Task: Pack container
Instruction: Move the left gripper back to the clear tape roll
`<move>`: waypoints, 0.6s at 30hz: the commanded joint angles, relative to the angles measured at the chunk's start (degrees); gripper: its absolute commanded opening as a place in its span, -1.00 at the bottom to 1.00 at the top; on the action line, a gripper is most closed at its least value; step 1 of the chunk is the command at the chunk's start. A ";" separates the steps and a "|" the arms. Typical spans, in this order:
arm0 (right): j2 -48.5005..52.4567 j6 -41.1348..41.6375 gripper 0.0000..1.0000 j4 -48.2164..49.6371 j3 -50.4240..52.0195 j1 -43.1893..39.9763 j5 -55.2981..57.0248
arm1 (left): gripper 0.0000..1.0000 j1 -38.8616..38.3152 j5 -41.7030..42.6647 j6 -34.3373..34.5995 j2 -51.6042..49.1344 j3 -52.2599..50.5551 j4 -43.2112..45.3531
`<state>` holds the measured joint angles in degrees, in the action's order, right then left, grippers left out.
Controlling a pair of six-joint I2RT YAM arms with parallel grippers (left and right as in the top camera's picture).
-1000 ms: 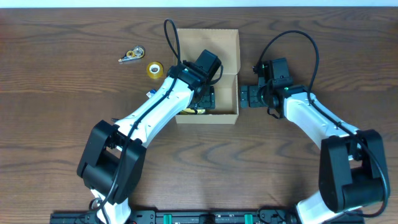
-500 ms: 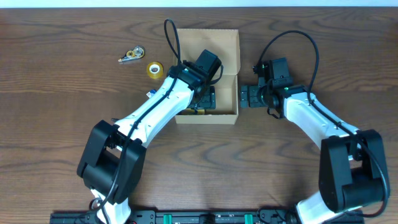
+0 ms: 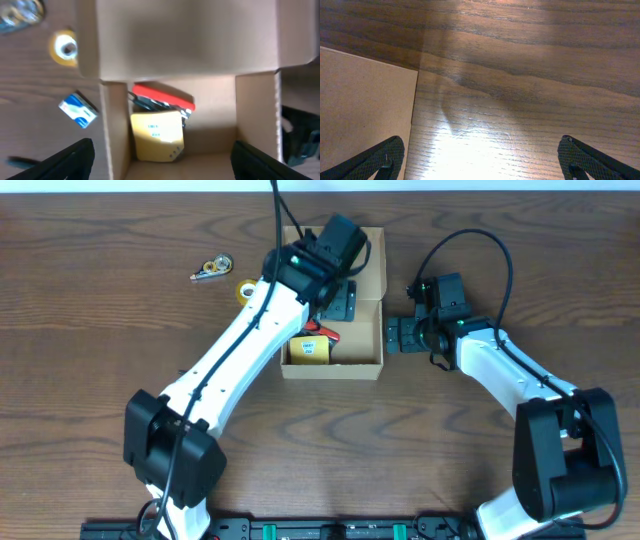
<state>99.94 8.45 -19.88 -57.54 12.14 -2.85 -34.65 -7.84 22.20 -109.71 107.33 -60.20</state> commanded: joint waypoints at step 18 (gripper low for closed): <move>0.52 -0.83 0.98 -0.07 0.13 -0.07 0.02 | 0.68 24.41 -6.27 -1.92 3.41 5.81 -3.78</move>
<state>99.94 8.45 -19.90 -57.54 12.14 -2.85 -11.38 -13.02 21.08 -106.00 113.56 -64.90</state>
